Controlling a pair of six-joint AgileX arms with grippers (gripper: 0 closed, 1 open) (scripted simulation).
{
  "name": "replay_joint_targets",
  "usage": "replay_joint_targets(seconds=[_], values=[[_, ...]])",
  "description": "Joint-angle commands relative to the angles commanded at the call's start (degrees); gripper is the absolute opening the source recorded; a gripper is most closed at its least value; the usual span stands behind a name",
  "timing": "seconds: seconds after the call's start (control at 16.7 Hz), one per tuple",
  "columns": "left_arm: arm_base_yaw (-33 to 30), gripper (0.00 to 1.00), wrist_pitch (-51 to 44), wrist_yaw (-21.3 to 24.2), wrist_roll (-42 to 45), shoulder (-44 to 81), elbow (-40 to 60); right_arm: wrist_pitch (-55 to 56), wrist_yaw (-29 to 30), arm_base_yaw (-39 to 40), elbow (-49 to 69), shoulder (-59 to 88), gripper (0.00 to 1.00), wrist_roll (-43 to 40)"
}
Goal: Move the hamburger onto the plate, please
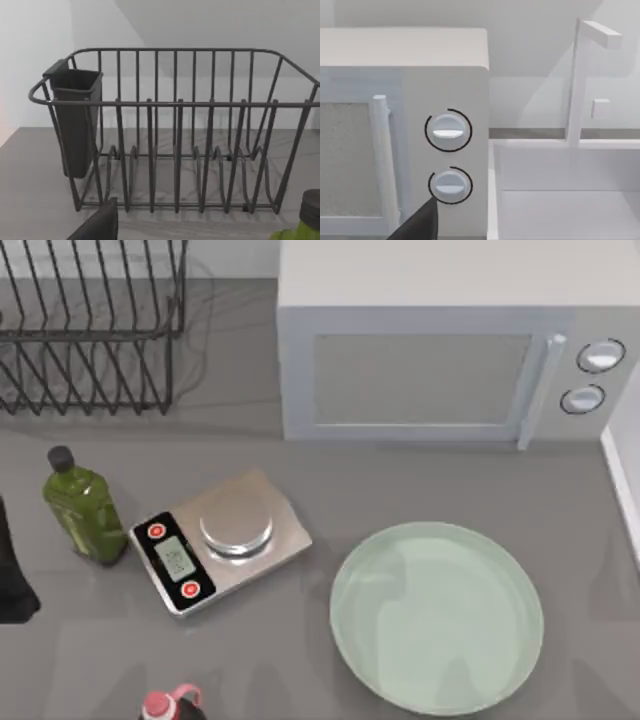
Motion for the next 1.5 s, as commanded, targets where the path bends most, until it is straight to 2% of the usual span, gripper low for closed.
replay_joint_targets(seconds=[0.18,0.36,1.14,1.32,1.5], values=[[0.0,1.00,0.0,0.0,0.0,0.0,0.0,-0.7,0.0,0.0,0.6,0.7,1.00,-0.7],[0.0,1.00,0.0,0.0,0.0,0.0,0.0,-5.7,0.0,0.2,4.5,6.2,1.00,-5.9],[0.0,1.00,0.0,0.0,0.0,0.0,0.0,-48.0,-0.1,2.0,35.4,64.4,1.00,-48.6],[0.0,1.00,0.0,0.0,0.0,0.0,0.0,-54.0,-0.1,2.2,40.5,72.8,1.00,-55.1],[0.0,1.00,0.0,0.0,0.0,0.0,0.0,-56.6,-0.1,2.3,42.9,76.2,1.00,-57.9]])
